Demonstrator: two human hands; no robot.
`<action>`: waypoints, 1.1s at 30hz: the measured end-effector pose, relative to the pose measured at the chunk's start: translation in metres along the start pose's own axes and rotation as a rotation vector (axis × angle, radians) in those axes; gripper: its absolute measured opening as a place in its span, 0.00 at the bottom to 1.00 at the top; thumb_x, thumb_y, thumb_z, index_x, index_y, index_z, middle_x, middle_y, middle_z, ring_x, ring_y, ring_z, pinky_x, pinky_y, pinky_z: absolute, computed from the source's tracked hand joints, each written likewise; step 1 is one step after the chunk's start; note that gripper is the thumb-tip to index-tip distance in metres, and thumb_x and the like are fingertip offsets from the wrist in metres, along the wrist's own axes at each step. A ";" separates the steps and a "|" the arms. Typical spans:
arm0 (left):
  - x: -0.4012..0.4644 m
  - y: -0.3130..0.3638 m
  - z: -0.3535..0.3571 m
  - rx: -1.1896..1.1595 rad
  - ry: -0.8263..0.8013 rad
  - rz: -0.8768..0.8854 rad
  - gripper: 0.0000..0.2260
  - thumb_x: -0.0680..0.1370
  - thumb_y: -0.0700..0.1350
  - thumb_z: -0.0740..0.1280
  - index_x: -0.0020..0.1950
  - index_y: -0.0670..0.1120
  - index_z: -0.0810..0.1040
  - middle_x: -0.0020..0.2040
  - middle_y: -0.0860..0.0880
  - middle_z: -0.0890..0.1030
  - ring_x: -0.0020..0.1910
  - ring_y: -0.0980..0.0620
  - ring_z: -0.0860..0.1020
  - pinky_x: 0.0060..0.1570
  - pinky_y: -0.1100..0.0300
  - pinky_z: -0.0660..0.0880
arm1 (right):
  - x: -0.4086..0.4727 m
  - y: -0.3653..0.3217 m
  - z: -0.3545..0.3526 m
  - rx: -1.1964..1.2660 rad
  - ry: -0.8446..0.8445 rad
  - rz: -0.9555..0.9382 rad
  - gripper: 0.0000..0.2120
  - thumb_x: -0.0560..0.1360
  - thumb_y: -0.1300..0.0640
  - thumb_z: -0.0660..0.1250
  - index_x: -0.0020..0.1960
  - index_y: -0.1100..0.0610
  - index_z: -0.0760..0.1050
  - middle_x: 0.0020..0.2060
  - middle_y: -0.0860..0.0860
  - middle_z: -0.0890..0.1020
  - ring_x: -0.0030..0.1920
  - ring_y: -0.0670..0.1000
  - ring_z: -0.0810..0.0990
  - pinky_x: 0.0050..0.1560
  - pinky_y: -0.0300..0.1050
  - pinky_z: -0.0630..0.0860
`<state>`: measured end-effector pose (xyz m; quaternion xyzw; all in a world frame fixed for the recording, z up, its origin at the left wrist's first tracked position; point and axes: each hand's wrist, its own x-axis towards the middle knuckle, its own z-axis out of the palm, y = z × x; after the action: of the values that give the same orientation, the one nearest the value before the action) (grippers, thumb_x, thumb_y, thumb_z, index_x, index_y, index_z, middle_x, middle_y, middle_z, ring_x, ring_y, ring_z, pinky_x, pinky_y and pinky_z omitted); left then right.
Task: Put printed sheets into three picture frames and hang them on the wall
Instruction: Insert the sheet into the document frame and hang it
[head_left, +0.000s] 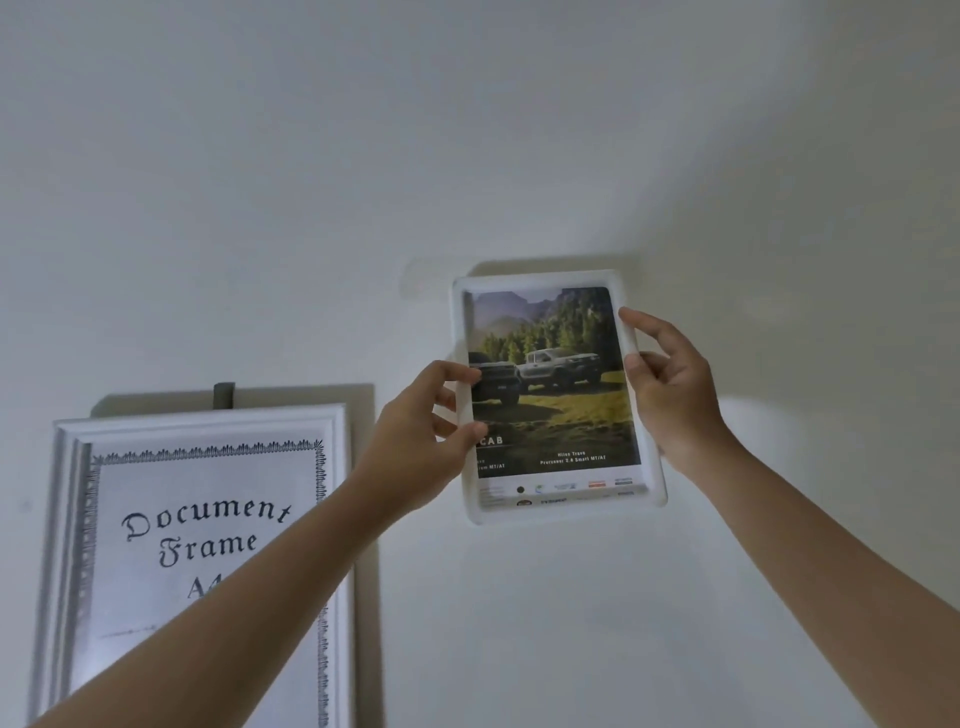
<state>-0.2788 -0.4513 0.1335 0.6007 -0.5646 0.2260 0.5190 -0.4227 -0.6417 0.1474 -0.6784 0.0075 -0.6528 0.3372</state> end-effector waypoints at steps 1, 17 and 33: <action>0.000 -0.003 0.002 0.010 -0.002 0.003 0.16 0.73 0.42 0.69 0.57 0.56 0.72 0.45 0.54 0.76 0.36 0.55 0.79 0.34 0.66 0.73 | 0.001 0.005 0.001 0.007 -0.003 0.005 0.20 0.80 0.63 0.58 0.65 0.44 0.71 0.38 0.64 0.78 0.36 0.55 0.74 0.35 0.44 0.76; -0.022 -0.030 0.011 0.274 0.066 0.257 0.22 0.72 0.46 0.72 0.65 0.51 0.73 0.49 0.52 0.74 0.39 0.59 0.79 0.42 0.65 0.79 | -0.007 0.045 0.002 -0.150 0.073 -0.139 0.18 0.77 0.59 0.64 0.66 0.46 0.71 0.42 0.49 0.77 0.41 0.50 0.78 0.41 0.28 0.74; -0.040 -0.026 0.015 0.219 0.076 0.148 0.23 0.72 0.46 0.71 0.66 0.51 0.70 0.53 0.51 0.71 0.43 0.61 0.79 0.46 0.64 0.79 | -0.024 0.031 -0.005 -0.199 0.042 -0.033 0.21 0.77 0.58 0.64 0.69 0.48 0.69 0.51 0.49 0.78 0.48 0.41 0.76 0.49 0.34 0.72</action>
<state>-0.2699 -0.4514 0.0840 0.6015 -0.5593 0.3463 0.4532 -0.4173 -0.6566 0.1116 -0.6949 0.0682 -0.6682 0.2569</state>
